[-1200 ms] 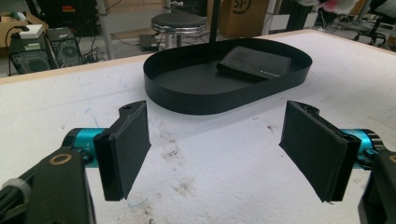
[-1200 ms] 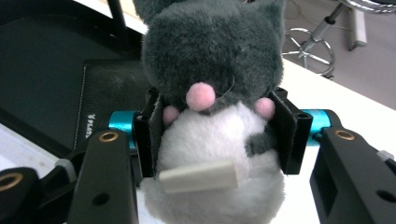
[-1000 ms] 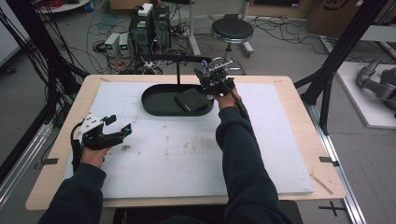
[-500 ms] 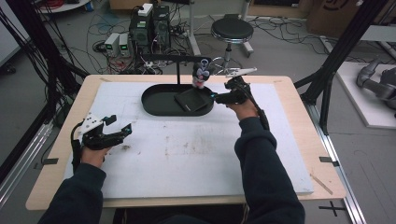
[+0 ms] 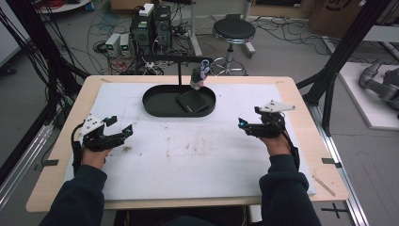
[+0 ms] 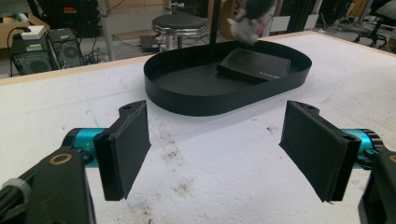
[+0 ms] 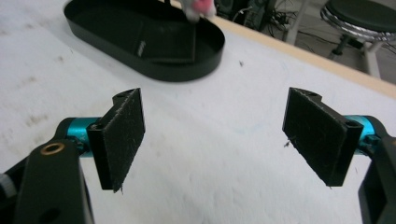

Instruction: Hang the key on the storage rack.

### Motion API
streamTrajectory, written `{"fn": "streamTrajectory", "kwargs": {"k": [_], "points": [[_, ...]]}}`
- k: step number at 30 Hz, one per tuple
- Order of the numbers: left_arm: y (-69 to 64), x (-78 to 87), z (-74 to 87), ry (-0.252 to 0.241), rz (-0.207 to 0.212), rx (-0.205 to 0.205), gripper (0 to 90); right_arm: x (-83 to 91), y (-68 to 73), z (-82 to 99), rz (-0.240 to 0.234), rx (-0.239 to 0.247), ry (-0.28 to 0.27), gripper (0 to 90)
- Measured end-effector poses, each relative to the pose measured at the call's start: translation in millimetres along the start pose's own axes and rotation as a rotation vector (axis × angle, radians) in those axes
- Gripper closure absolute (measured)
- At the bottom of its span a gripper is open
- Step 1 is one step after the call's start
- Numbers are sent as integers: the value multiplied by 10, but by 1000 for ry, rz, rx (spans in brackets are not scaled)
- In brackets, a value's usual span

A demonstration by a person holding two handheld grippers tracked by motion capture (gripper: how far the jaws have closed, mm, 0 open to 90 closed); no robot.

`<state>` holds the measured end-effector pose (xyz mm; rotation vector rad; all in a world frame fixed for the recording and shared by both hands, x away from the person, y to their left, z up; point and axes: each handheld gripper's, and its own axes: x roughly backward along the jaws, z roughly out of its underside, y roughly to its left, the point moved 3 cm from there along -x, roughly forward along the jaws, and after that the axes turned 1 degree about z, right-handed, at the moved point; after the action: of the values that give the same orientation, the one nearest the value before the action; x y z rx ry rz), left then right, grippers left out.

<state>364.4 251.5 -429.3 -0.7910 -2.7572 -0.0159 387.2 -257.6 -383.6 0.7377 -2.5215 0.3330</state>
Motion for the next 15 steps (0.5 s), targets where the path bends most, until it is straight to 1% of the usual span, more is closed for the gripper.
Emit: {"fn": "streamTrajectory", "kwargs": {"k": [2,5,8,10,15], "points": [[3,-4,-2,-5,-4,2,236,4,-17,95,19,7,10,214],[2,-5,-7,-11,-6,1,236,-16,-40,177,44,15,23,214],[-15,-5,-14,-16,-2,-1,236,-35,-48,205,49,24,29,214],[-27,-12,-14,-13,-1,-5,236,-30,-50,203,45,6,17,214],[-34,-4,-20,-17,2,-8,236,-12,-78,231,54,-4,15,214]]}}
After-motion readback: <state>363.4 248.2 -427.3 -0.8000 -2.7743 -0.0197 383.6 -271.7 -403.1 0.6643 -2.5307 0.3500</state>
